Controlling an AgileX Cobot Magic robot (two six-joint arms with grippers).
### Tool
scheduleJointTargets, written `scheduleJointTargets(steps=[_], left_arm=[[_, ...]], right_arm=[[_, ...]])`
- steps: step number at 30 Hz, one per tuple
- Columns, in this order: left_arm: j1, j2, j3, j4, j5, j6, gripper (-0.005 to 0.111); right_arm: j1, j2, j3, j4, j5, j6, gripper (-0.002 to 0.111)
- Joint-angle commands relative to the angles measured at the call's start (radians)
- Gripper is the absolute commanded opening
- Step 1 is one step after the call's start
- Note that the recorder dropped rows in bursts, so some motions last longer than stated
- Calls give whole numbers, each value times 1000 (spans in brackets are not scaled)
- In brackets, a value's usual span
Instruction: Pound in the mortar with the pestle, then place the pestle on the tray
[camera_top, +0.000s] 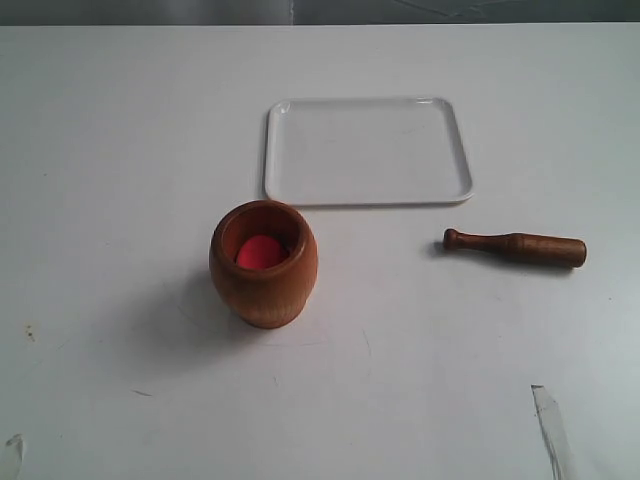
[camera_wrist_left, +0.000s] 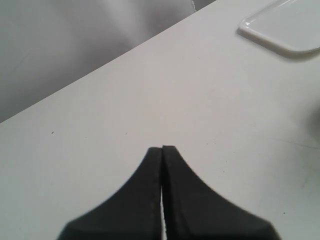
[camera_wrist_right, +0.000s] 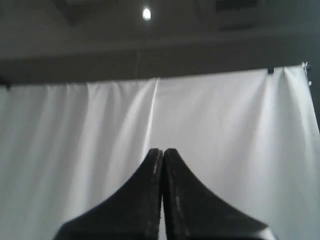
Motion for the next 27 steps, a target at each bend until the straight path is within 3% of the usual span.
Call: scheduleJointTargets(steps=[1,3,5,9,14,16,19,22,25,27], left_arm=[[-8,-1,1,-7,-3,-8,0],[-8,-1,1,-7,-3,-8,0],[-8,-1,1,-7,-3,-8,0],[-8,-1,1,-7,-3,-8,0],[-8,-1,1,-7,-3,-8,0],[-8,-1,1,-7,-3,-8,0],[-8,-1,1,-7,-3,-8,0],[-8,-1,1,-7,-3,-8,0],[-8,-1,1,-7,-3,-8,0],[-8,-1,1,-7,-3,-8,0]], right_arm=[[4,-3,3,81,-155,-13,0],[2,15,-53,64,-5,-153,0],[2,140,-119,73,74,-155,0],[2,543,-317,116,261,-140,0],[2,1085,-715,71,822,-144,0],[36,1267,-897,73,1129,-181,0],[136,1509,-1114,205,1489,-454,0],[203,1646,-1246,282,1712,-781,0],[261,1753,-1326,283,1893,-998,0],[289,1804,-1357,262,1920,-1040,0]])
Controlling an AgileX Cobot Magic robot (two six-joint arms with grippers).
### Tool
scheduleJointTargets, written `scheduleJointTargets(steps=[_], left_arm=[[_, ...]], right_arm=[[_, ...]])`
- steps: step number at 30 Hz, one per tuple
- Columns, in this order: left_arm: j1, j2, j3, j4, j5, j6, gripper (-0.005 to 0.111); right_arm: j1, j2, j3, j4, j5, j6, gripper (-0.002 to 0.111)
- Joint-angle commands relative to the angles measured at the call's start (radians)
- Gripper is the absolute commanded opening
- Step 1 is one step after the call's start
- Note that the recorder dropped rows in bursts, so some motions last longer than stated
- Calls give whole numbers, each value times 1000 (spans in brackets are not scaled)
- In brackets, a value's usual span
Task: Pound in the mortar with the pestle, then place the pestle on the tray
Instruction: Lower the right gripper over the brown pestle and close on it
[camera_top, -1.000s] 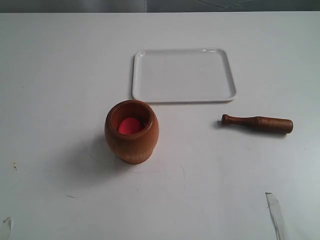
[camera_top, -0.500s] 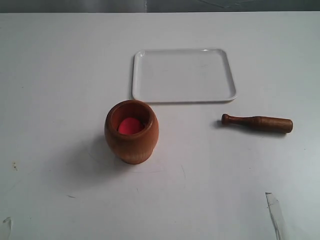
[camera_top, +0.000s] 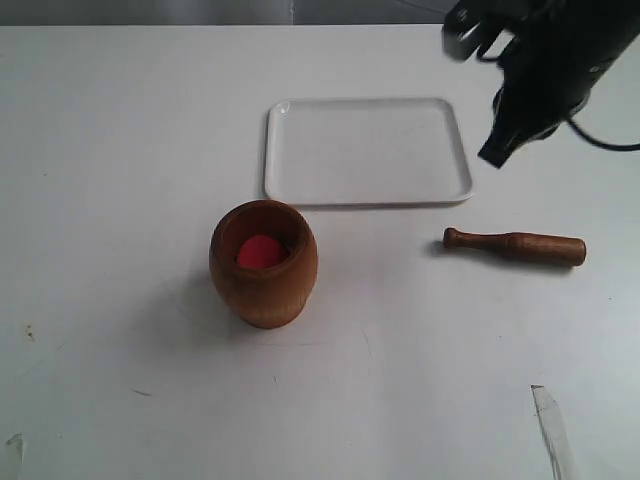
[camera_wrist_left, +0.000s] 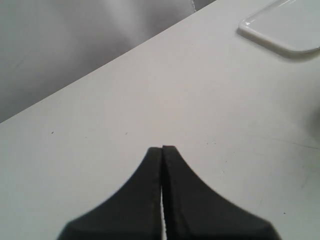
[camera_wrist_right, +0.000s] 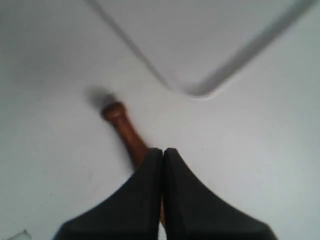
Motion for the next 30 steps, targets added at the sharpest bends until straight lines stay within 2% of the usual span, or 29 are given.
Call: scheduleJointTargets(steps=[1,4,6,9,13,15,18,30], left_arm=[[-8,-1,1,-7,-3,-8,0],[-8,-1,1,-7,-3,-8,0],[-8,-1,1,-7,-3,-8,0],[-8,-1,1,-7,-3,-8,0],[-8,-1,1,-7,-3,-8,0],[-8,-1,1,-7,-3,-8,0],[-8,-1,1,-7,-3,-8,0],[-8,-1,1,-7,-3,-8,0]], right_arm=[[63,110,-90,-22,133,-196,0],[74,146,-92,-3,75,-171,0],[74,170,-92,-1,81,-173,5],[74,203,-92,-3,132,-175,22],[74,215,-50,34,142,-182,54],[74,215,-24,32,142,-185,63],[74,215,10,5,127,-185,62],[74,216,143,-121,-146,-214,59]])
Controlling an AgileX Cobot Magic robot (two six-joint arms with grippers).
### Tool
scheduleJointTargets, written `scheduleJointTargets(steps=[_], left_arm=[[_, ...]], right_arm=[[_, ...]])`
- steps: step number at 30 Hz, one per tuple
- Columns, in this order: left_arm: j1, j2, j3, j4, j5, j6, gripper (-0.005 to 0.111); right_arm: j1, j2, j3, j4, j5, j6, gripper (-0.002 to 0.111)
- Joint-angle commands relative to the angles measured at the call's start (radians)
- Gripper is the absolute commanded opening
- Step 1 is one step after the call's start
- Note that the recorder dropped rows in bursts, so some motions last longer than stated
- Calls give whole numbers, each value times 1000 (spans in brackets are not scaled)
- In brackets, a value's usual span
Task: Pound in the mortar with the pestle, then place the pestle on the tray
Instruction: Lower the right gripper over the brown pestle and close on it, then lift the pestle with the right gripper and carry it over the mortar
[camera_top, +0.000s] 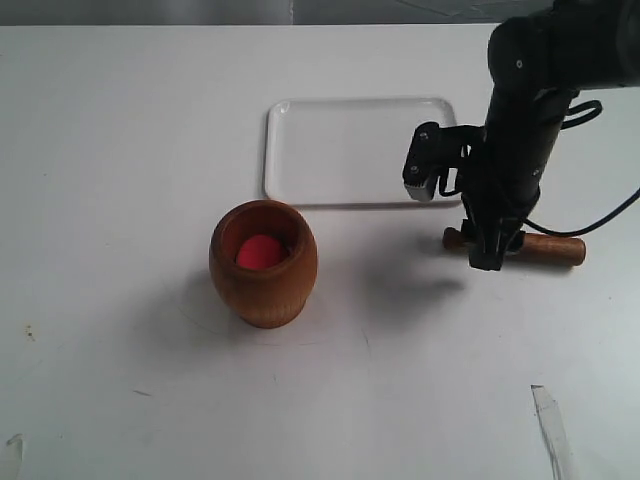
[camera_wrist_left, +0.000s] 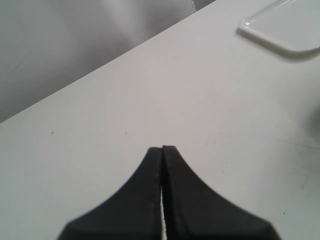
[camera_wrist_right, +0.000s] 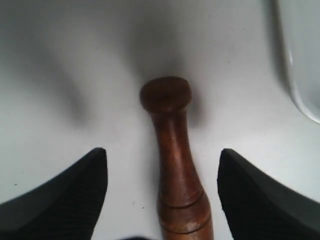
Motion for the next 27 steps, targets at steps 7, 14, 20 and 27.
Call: scheduleJointTargets(steps=[7,14,20,27], left_arm=[[-8,-1,1,-7,-3,-8,0],[-8,-1,1,-7,-3,-8,0],[-8,-1,1,-7,-3,-8,0],[-8,-1,1,-7,-3,-8,0]], right_arm=[[0,32,18,-19,-116,-12,53],[0,49,16,-37,-132,-12,25],[0,-30,16,-65,-276,70,0],[0,-214,53,168,-745,178,0]])
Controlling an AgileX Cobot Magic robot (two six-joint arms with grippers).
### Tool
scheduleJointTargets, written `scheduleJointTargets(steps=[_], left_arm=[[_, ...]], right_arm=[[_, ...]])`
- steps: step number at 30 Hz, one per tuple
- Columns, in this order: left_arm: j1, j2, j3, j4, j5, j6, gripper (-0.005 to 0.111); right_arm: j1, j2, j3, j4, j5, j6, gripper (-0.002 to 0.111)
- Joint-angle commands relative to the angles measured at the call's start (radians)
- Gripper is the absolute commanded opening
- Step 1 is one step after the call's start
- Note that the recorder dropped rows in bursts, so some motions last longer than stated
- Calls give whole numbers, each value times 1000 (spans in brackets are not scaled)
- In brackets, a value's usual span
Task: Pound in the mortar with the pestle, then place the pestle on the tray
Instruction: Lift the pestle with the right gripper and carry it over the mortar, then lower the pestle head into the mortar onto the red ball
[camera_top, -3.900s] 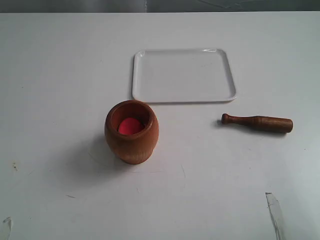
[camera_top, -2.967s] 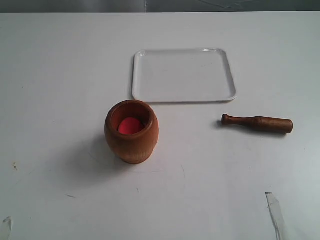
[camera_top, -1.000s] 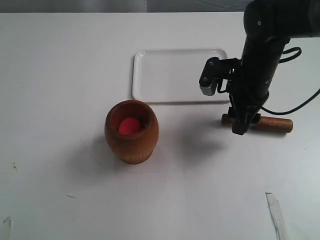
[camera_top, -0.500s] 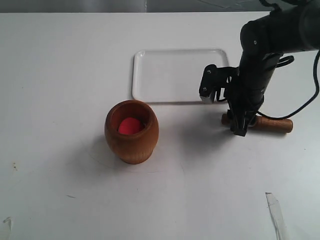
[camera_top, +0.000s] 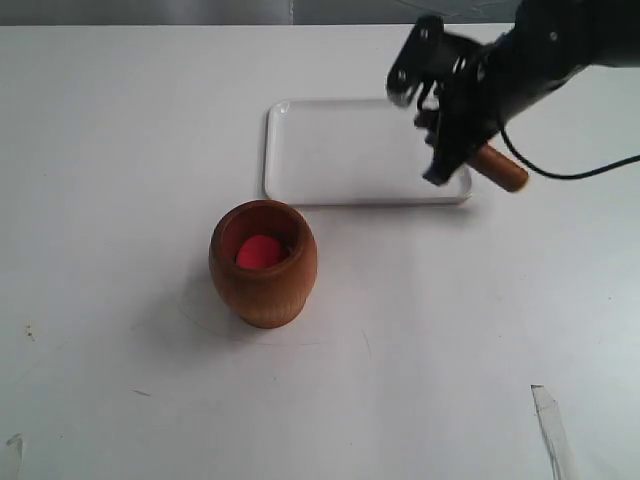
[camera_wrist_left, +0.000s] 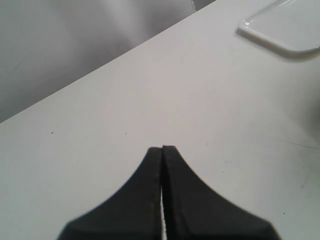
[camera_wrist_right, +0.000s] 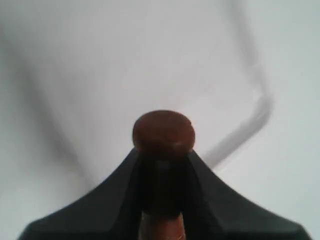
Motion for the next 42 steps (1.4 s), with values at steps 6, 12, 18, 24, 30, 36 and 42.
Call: scheduleJointTargets(steps=[6,12,18,24,30,36,42], left_arm=[[-8,-1,1,-7,-3,-8,0],[-8,-1,1,-7,-3,-8,0],[-8,-1,1,-7,-3,-8,0],[-8,-1,1,-7,-3,-8,0],[-8,-1,1,-7,-3,-8,0],[-8,-1,1,-7,-3,-8,0],[-8,-1,1,-7,-3,-8,0]], right_arm=[[45,-217,230,357,-768,60,0],[80,-267,504,-239,-1361,842,0],[80,-267,516,-665,-1591,1138,0],[187,-267,516,-661,-1332,1193,0],[302,-267,430,-654,-1147,1169,0],[345,-267,400,-659,-1080,1131,0],[349,-164,400,-586,-1249,1041,0]])
